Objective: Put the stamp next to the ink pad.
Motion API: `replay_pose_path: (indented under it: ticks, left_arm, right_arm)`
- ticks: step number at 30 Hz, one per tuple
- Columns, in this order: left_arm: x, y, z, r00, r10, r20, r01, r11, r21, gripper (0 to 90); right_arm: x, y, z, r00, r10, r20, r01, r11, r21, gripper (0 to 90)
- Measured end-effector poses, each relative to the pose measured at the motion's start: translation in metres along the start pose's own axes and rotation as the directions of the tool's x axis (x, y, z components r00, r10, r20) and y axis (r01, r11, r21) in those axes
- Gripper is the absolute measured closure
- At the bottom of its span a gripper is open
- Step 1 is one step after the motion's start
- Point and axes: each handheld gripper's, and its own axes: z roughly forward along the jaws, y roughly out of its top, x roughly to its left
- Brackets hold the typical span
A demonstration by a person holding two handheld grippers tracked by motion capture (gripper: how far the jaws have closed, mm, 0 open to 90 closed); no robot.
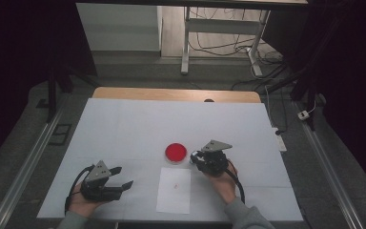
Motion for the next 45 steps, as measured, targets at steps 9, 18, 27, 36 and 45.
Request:
replay_pose_path:
  ticks: [9, 18, 27, 36, 45]
  left_arm:
    - [0.0, 0.0, 0.001, 1.0, -0.001, 0.003, 0.001, 1.0, 0.0, 31.3]
    - [0.002, -0.001, 0.001, 0.9999, -0.012, 0.0, 0.012, 0.9999, -0.002, 31.3]
    - [0.007, -0.004, 0.002, 0.9992, -0.035, -0.016, 0.035, 0.9993, -0.008, 31.4]
    - [0.008, -0.004, 0.0, 0.9994, -0.031, -0.017, 0.031, 0.9995, -0.012, 31.4]
    - [0.008, -0.004, -0.001, 0.9993, -0.033, -0.018, 0.033, 0.9994, -0.015, 31.4]
  right_arm:
    - [0.0, 0.0, -0.001, 0.9998, 0.009, 0.016, -0.009, 1.0, -0.021, 53.0]
    - [-0.004, -0.001, -0.014, 0.9996, 0.022, -0.019, -0.023, 0.996, -0.084, 42.1]
    - [-0.011, -0.013, -0.036, 0.9964, -0.042, -0.074, 0.031, 0.99, -0.139, 38.6]
    - [-0.019, -0.026, -0.065, 0.9965, -0.049, -0.068, 0.036, 0.982, -0.185, 38.2]
    - [-0.029, -0.043, -0.088, 0.9988, -0.032, -0.038, 0.024, 0.98, -0.196, 37.8]
